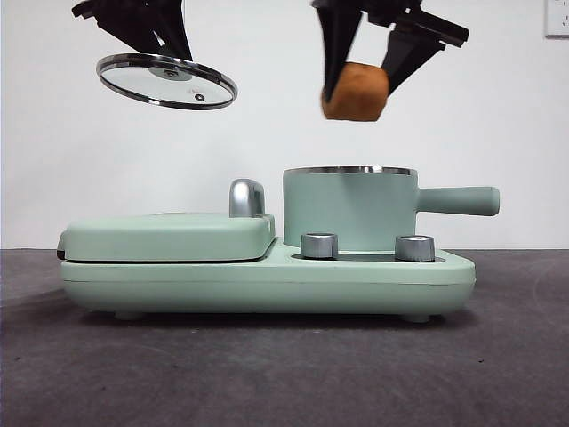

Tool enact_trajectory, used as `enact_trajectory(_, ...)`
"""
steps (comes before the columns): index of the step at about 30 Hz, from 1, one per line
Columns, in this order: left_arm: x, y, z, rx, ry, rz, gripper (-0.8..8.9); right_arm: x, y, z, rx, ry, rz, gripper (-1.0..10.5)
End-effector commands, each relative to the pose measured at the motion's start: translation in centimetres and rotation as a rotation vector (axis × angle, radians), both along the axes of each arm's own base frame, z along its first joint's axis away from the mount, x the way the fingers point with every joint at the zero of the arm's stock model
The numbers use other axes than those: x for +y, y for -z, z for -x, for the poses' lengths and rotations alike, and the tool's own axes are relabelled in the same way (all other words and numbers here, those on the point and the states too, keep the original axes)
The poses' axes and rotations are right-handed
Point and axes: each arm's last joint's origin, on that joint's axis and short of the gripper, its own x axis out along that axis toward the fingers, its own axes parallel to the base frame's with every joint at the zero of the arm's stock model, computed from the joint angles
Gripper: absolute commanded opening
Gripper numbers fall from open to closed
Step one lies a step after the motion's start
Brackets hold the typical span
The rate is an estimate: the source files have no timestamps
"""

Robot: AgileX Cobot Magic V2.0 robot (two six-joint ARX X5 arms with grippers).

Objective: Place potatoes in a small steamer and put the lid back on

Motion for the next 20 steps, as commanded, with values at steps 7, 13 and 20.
enact_trajectory(7,-0.1,-1.3,0.2,-0.054,0.006,0.019,0.16,0.2,0.5,-6.5,-0.031,-0.035,0.071,1.5)
enact_trajectory(13,-0.1,-1.3,0.2,-0.054,0.006,0.019,0.16,0.6,3.9,-9.7,0.037,-0.048,0.085,1.5)
enact_trajectory(20,-0.1,-1.3,0.2,-0.053,0.006,0.019,0.16,0.7,7.1,-11.4,0.104,-0.055,0.107,1.5)
